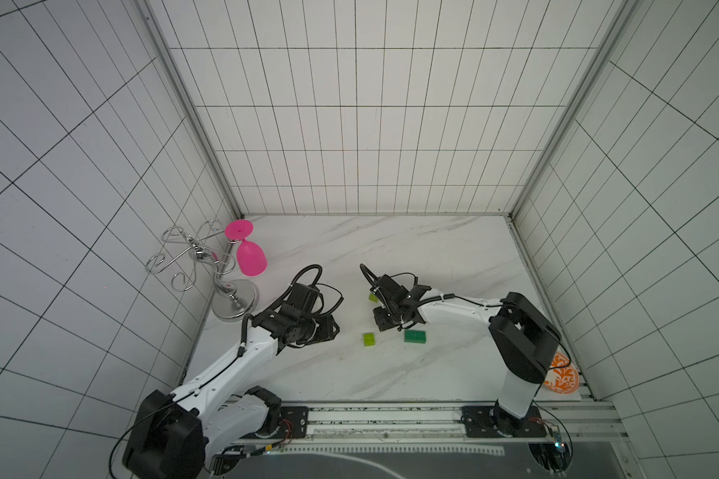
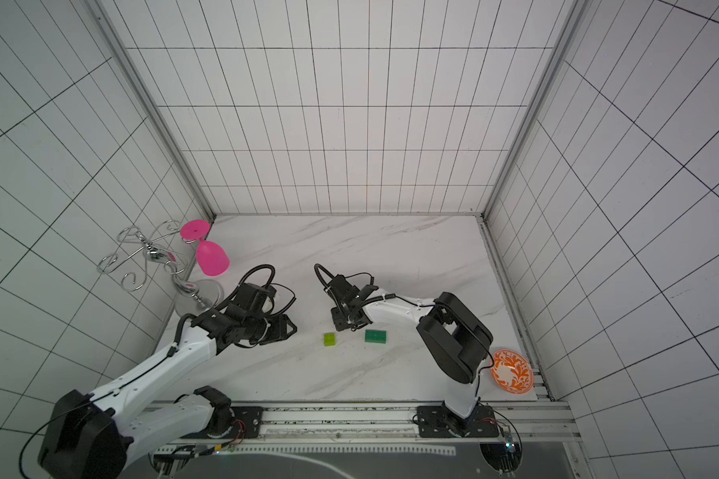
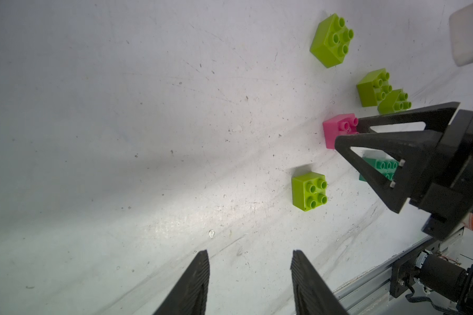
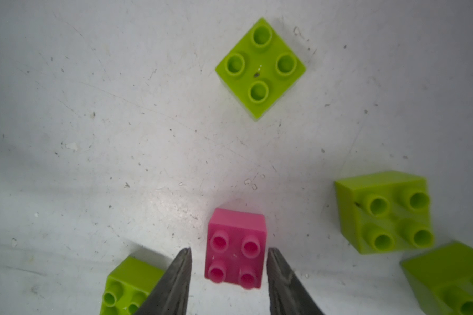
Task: Assemble the letter y with lego
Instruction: Pick up the lego brick from the center of the board.
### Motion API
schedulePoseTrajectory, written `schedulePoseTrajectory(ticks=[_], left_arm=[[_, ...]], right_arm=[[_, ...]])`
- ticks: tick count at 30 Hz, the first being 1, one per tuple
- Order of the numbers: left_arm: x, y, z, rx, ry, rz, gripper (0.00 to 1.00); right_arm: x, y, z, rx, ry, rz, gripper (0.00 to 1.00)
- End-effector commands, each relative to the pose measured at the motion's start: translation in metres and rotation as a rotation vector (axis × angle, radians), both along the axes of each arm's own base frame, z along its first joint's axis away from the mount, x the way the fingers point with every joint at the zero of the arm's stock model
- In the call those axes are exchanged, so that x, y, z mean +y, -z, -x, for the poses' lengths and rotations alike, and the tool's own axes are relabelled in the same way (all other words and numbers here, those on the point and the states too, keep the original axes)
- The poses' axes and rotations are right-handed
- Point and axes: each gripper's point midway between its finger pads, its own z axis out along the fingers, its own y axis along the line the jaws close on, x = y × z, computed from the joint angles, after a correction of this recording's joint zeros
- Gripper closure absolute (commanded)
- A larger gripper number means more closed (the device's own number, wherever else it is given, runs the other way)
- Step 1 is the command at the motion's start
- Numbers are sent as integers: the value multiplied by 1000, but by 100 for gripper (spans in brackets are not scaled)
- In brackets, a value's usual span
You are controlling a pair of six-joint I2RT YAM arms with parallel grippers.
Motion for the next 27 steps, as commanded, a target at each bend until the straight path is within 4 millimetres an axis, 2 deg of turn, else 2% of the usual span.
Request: schedulePoseTrajectory(ticks=[1,11,14,18,27], left_arm=[[-1,-1,-3,-19,7,9,50],[-4,2,-2,-9,10,26,50],[-7,8,1,8,15,40,51],[-6,9,3,4,14,45,51],[-7,9,1,2,18,45,51]], right_arm=[[16,-15,-12,-32,-3,-16,53],[14,-16,-14,-41,4,-5,57],[13,-20,-16,-55,11,-5,51],[14,-22,-18,-63,8,0,50],[16,-23,-18,-56,0,-6,60]])
